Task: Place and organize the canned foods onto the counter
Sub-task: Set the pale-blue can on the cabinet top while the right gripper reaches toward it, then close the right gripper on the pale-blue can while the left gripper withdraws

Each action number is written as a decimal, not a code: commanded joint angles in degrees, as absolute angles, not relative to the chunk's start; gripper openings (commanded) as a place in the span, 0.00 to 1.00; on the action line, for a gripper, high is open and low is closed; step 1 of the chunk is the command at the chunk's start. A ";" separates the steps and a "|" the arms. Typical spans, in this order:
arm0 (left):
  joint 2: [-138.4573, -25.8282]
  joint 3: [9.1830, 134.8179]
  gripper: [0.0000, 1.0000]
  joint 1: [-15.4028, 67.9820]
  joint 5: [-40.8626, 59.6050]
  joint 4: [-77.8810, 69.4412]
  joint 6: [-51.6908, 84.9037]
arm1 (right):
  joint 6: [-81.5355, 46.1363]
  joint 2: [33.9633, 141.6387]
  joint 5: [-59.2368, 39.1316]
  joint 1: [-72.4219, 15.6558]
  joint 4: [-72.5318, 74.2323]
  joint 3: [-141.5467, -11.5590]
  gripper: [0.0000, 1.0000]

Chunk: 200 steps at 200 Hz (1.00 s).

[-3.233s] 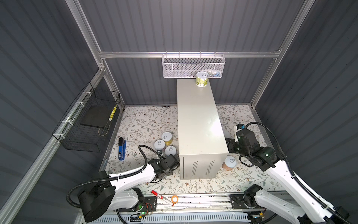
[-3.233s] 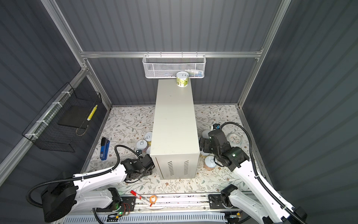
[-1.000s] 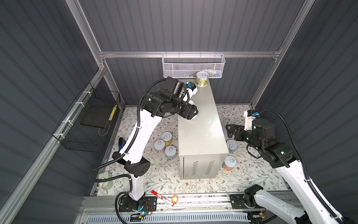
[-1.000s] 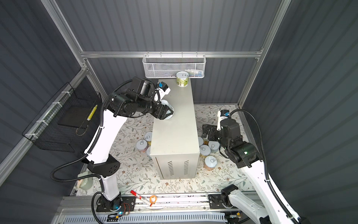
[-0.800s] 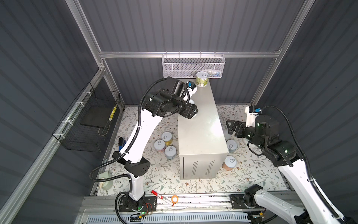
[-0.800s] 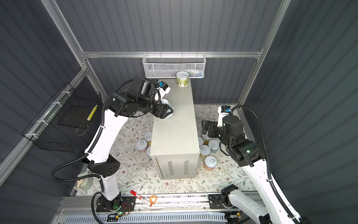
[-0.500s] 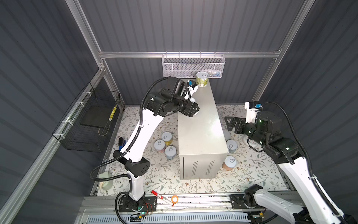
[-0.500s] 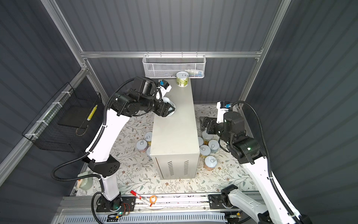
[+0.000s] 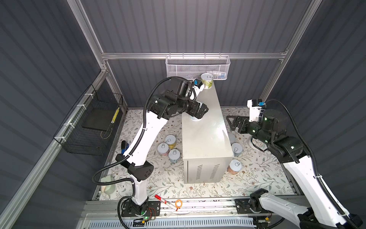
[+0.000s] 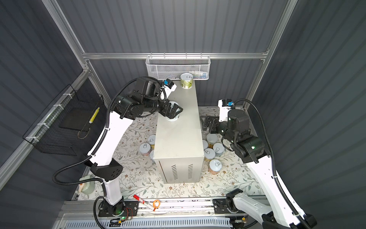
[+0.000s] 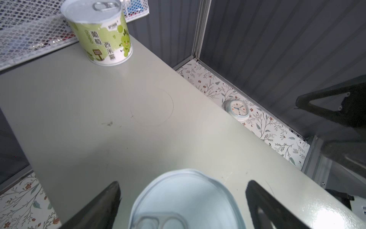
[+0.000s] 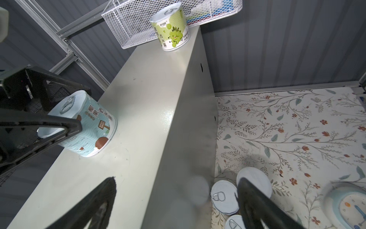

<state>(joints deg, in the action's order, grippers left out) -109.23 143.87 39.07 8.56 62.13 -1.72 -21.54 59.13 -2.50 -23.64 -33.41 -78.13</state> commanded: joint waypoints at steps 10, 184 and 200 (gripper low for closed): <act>-105.95 139.32 1.00 39.46 4.90 52.90 -0.02 | -19.93 59.54 -3.83 -25.07 -33.00 -80.89 0.95; -85.93 116.20 1.00 34.91 -6.18 40.35 -3.83 | -14.56 76.62 0.04 -43.55 -35.03 -94.57 0.74; -83.71 110.76 0.99 33.91 -6.33 37.69 -2.16 | -14.16 79.04 0.02 -43.92 -35.34 -96.85 0.73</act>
<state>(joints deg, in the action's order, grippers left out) -85.58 116.25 35.07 -5.87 37.39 -3.01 -15.55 76.69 -0.56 -43.27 -35.22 -93.10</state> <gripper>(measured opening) 0.994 0.736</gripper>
